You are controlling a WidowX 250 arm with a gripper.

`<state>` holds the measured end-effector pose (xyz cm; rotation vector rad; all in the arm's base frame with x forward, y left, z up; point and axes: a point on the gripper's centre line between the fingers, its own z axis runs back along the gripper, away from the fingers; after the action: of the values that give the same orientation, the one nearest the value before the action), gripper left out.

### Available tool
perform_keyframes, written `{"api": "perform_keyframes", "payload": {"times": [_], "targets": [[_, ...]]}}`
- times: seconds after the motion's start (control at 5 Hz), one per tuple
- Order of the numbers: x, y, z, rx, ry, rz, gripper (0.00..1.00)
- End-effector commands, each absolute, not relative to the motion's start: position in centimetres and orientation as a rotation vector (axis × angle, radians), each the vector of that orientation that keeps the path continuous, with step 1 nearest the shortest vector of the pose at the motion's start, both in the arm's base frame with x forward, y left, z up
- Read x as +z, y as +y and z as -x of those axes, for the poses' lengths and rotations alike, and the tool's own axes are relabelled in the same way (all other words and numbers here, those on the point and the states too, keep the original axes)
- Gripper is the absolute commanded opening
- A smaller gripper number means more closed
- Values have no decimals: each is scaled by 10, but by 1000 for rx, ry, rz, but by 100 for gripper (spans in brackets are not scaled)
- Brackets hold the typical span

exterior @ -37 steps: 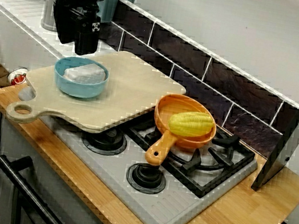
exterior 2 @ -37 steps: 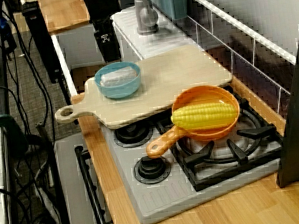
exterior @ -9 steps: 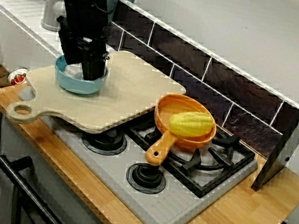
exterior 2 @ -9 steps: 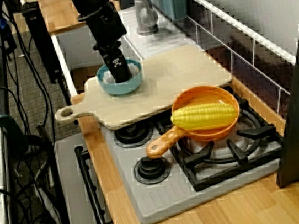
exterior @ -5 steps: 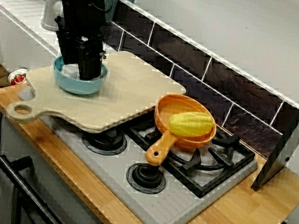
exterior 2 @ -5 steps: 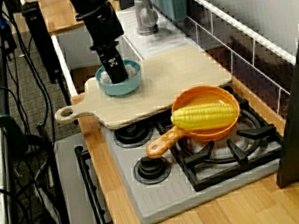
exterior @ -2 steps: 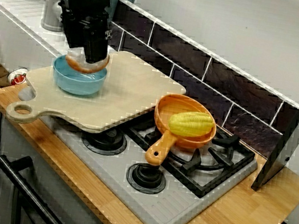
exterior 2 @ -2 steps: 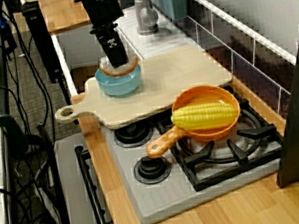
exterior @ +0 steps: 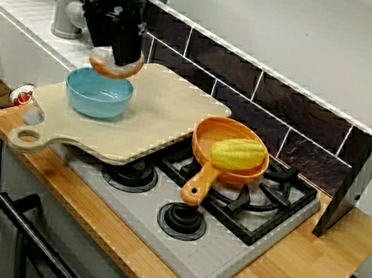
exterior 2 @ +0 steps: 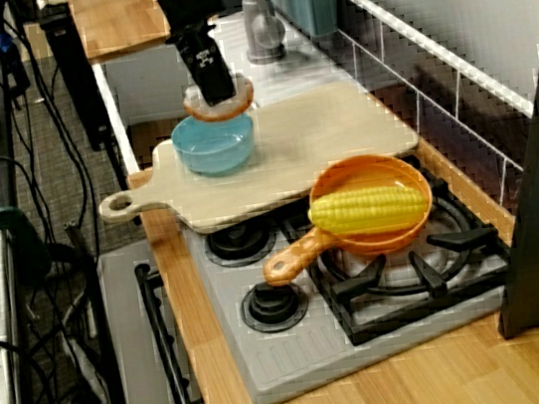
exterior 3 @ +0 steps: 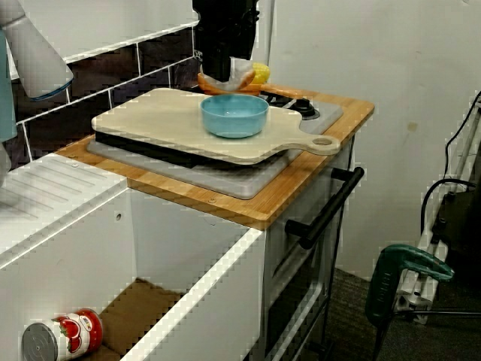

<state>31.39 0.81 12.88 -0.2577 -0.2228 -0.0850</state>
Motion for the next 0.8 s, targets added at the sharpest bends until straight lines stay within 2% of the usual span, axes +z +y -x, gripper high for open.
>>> {"api": "perform_keyframes", "payload": {"times": [0.0, 0.2, 0.6], "targets": [[167, 10, -332, -122, -298, 249, 0], [166, 12, -339, -99, -317, 254, 0], [147, 9, -356, -72, -365, 194, 0]]}}
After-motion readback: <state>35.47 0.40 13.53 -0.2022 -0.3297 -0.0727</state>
